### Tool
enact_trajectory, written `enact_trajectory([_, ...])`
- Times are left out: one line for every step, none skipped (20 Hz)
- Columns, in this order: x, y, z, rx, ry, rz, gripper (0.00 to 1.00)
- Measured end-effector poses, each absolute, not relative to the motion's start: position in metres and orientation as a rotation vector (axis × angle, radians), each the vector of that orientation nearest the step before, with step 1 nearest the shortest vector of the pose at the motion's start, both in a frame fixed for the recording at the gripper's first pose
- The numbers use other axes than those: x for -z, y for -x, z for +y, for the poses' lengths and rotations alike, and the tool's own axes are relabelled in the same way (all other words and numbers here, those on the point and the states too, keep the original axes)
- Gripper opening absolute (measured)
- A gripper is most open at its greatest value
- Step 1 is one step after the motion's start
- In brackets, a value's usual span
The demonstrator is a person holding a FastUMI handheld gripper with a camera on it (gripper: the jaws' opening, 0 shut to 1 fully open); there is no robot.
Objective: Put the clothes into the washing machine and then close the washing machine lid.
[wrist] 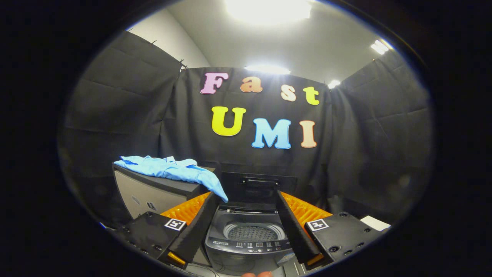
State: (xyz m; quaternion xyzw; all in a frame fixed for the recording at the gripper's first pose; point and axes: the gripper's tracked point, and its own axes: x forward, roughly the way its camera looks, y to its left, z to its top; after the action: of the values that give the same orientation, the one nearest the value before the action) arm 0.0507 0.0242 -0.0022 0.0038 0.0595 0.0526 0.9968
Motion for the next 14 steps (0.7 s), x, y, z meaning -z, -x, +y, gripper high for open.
enact_trajectory([-0.002,-0.054,0.030,-0.122,-0.020,0.146,0.98])
enact_trajectory([-0.009,-0.058,0.035,-0.138,-0.041,0.163,0.98])
enact_trajectory([-0.014,-0.064,0.041,-0.151,-0.061,0.182,0.98])
enact_trajectory([-0.021,-0.069,0.045,-0.166,-0.078,0.194,0.98])
enact_trajectory([-0.031,-0.075,0.049,-0.178,-0.091,0.194,0.98])
enact_trajectory([-0.041,-0.080,0.051,-0.188,-0.091,0.191,0.98])
enact_trajectory([-0.048,-0.088,0.052,-0.189,-0.080,0.191,0.98])
enact_trajectory([-0.051,-0.094,0.052,-0.187,-0.055,0.205,0.98])
enact_trajectory([-0.054,-0.101,0.052,-0.188,-0.025,0.222,0.98])
enact_trajectory([-0.059,-0.109,0.056,-0.201,0.000,0.237,0.98])
enact_trajectory([-0.063,-0.115,0.063,-0.222,0.013,0.252,0.98])
enact_trajectory([-0.066,-0.122,0.070,-0.238,0.015,0.264,0.98])
enact_trajectory([-0.069,-0.126,0.076,-0.256,0.013,0.278,0.98])
enact_trajectory([-0.071,-0.131,0.083,-0.275,0.008,0.293,0.98])
